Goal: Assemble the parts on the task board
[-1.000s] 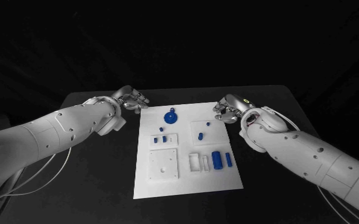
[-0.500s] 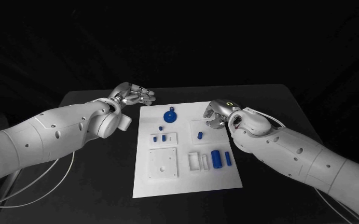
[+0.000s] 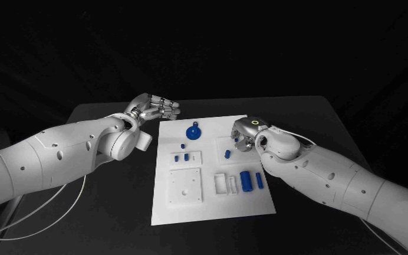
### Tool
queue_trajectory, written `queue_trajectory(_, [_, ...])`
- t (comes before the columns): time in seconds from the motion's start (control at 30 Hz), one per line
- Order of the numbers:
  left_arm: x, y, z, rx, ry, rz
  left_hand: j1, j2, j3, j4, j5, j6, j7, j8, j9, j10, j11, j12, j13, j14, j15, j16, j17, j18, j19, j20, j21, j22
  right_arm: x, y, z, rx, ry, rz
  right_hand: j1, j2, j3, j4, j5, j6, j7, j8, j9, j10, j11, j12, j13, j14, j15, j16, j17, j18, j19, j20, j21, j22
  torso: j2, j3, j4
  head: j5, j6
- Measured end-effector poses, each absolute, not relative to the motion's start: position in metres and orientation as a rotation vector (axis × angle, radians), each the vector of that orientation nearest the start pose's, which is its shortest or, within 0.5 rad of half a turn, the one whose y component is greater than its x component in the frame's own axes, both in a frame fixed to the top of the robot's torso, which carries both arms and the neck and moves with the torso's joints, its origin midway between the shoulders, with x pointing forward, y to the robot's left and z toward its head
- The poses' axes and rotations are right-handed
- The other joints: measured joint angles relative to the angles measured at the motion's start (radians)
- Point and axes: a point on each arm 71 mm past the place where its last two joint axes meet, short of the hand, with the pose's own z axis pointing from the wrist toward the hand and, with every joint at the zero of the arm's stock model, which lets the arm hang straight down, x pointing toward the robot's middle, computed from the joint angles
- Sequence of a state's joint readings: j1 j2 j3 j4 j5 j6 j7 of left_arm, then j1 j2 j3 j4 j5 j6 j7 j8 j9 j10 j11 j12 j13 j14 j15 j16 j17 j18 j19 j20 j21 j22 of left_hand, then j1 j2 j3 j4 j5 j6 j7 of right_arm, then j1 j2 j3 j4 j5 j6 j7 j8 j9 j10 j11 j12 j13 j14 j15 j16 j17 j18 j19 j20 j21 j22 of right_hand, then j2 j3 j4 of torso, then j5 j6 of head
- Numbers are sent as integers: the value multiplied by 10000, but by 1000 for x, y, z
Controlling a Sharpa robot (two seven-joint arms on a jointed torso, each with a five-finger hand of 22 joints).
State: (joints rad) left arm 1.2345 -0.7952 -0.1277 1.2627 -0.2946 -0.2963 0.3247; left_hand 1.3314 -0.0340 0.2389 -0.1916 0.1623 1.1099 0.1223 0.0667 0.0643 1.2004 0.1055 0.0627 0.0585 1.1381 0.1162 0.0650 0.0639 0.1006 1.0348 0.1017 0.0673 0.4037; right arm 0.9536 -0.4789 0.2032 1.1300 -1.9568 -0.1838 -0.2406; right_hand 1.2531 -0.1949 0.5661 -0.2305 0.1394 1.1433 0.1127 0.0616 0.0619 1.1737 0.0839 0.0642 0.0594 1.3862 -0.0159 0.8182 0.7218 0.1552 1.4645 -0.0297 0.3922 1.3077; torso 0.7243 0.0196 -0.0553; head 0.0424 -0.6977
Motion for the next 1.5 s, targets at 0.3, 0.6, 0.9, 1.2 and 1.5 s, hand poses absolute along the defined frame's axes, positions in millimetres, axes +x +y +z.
queue_trajectory(0.3, [525, 261, -204, -8535, 15220, -12290, -45, 46, -43, -66, 0, 1, 1, 0, -1, 0, 0, 0, 0, 0, 0, 0, 1, -1, 56, -15, 35, -343, 524, -130, -267, -3451, 16913, 2955, 19, 170, 548, 89, -551, 357, -108, -3, 3, 428, -160, -30, -18, 2, -1, 107, -33, -2, 0, -1, 235, -1, 11, 12, -6, 12, -46])
queue_trajectory(0.6, [525, 261, -204, -8605, 15171, -12345, -44, 45, -43, -66, 0, 2, 2, 0, -1, 0, 0, 0, 1, 0, 0, 0, 1, -1, 71, 0, 41, -452, 524, -131, -268, -3535, 16797, 2743, 196, 601, 1131, -27, -814, 942, -223, -35, 37, 1249, -409, -42, 10, -14, -205, 164, -9, -118, 6, -226, 973, -2, -2, 24, -11, 21, -89])
queue_trajectory(0.9, [526, 262, -204, -8665, 15153, -12347, -43, 43, -43, -66, 0, 3, 2, 0, -2, 1, 0, 0, 1, 0, 0, 0, 2, -1, 71, 0, 40, -452, 524, -131, -269, -3538, 16664, 2680, 81, 716, 1030, -40, -823, 1248, -325, -3, 92, 1618, -571, -85, 13, 46, -350, 165, -3, -272, 18, -424, 1381, -2, -5, 28, -18, 14, -113])
queue_trajectory(1.2, [527, 263, -204, -8696, 15141, -12329, 0, 80, -43, -66, 51, 7, 6, 0, -2, 1, 0, 0, 2, 0, 0, 0, 3, -2, 107, -36, 39, -544, 523, -130, -271, -3560, 16459, 2564, 39, 756, 1106, -121, -851, 1394, -361, -9, 92, 1760, -607, -56, 29, 90, -415, 113, 32, -334, 36, -475, 1785, -3, -4, 24, -12, -28, -153])
queue_trajectory(1.5, [529, 268, -205, -8748, 15083, -12192, 0, 80, -42, -66, 51, 7, 7, 0, -3, 1, -1, -1, 2, 1, 0, 0, 4, -3, 106, -36, 39, -544, 520, -132, -269, -3546, 16218, 2583, -41, 673, 1379, -247, -695, 1511, -413, -34, 161, 1900, -645, -57, 26, 129, -450, 64, 75, -403, 4, -511, 2138, -3, -14, 35, -24, 5, -195])
